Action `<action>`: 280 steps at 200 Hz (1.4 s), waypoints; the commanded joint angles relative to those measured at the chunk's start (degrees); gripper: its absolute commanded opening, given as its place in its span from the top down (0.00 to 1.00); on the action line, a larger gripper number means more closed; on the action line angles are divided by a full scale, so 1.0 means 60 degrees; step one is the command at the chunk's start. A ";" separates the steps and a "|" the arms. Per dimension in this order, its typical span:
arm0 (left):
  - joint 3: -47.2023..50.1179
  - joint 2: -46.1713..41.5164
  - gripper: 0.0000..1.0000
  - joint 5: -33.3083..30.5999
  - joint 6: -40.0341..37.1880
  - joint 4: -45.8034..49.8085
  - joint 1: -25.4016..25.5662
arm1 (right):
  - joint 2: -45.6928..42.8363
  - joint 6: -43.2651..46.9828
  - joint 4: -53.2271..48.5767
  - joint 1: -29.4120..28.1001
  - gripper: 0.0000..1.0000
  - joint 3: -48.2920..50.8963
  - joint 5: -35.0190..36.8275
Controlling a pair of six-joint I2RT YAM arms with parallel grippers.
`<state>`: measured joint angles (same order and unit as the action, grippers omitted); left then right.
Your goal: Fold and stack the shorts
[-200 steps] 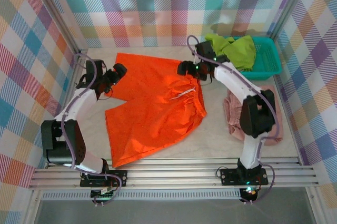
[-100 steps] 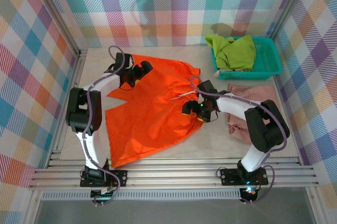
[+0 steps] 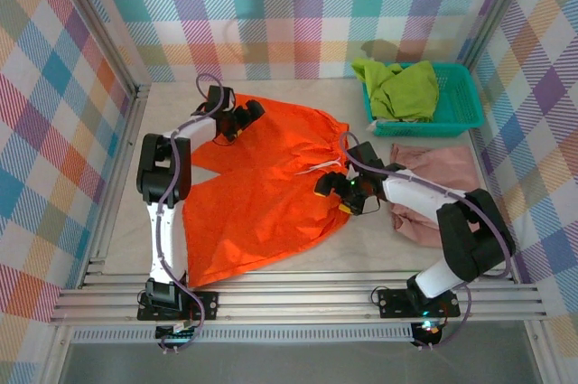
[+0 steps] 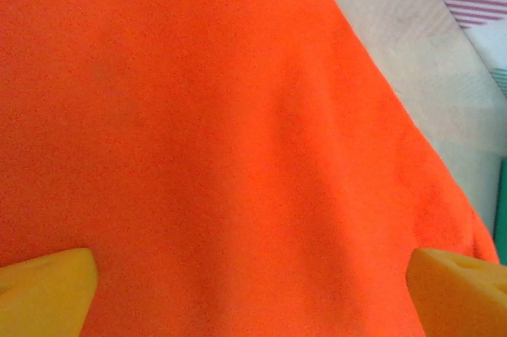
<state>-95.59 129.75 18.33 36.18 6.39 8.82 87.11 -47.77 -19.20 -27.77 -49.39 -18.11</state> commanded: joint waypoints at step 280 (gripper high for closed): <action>0.8193 -1.1826 0.01 -0.2753 0.2235 0.5216 -0.0894 | 1.0917 -0.0163 -0.4075 0.1054 0.01 -1.5175 0.3443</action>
<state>-50.09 66.83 7.70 43.66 28.86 2.00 150.34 -46.33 -40.01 -22.17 -138.96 -2.11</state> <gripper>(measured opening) 0.998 0.989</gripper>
